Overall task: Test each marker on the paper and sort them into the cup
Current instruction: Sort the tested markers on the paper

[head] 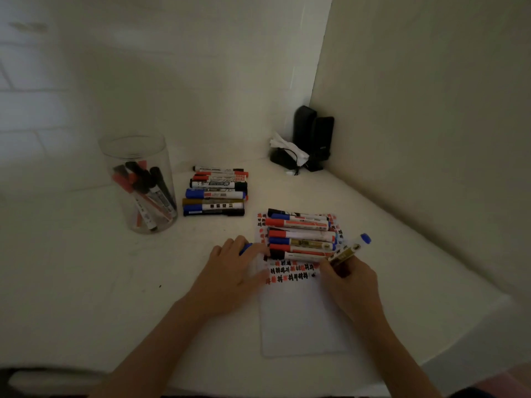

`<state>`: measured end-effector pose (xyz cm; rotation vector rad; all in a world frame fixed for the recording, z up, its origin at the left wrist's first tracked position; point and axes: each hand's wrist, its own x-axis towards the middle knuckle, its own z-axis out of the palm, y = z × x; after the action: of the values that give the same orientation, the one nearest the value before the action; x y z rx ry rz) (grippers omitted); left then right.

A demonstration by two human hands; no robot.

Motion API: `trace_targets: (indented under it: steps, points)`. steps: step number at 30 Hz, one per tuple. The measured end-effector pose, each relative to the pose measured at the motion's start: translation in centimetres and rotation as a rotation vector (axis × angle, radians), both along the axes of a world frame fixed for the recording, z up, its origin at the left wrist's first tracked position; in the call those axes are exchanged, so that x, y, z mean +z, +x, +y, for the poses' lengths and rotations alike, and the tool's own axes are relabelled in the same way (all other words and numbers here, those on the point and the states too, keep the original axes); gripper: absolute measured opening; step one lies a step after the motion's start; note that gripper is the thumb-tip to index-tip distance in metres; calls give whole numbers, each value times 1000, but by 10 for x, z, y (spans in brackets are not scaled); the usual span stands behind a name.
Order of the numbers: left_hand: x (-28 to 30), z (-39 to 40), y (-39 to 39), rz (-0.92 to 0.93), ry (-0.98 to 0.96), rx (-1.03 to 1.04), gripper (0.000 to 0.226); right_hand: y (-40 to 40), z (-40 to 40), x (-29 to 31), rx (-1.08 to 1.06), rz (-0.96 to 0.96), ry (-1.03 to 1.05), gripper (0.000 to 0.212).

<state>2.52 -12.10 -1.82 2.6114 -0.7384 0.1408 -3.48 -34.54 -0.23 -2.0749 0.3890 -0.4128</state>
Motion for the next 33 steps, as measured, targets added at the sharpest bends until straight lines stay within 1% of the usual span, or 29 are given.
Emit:
trace_targets:
  steps: [1,3,4,8,10,13,15,18,21,23,26,33]
  points:
    - [2,0,0,72,-119,39,26,1,-2,0,-26,-13,23,12]
    - [7,-1,0,236,-367,114,24,4,-5,1,-81,-36,80,17]
    - [11,0,1,283,-449,124,25,5,-6,2,-97,-42,99,20]
    - [16,9,-12,393,-620,33,25,2,-2,7,-91,-25,94,24]
    - [9,15,-20,373,-639,-5,24,1,-1,10,-97,-10,86,26]
    - [3,20,-24,297,-674,9,22,-2,9,20,-51,-27,142,15]
    - [5,22,-22,272,-686,12,21,-6,21,27,25,-33,279,13]
    - [7,23,-23,292,-747,7,22,-11,44,33,117,35,475,14]
    - [8,23,-25,298,-795,16,22,-11,63,33,144,46,571,21]
    - [8,22,-25,308,-817,19,23,-10,71,34,131,40,564,24]
    - [8,23,-24,308,-820,3,22,-7,80,33,121,43,529,23]
    - [6,24,-21,303,-806,-43,21,-2,93,29,138,44,404,25]
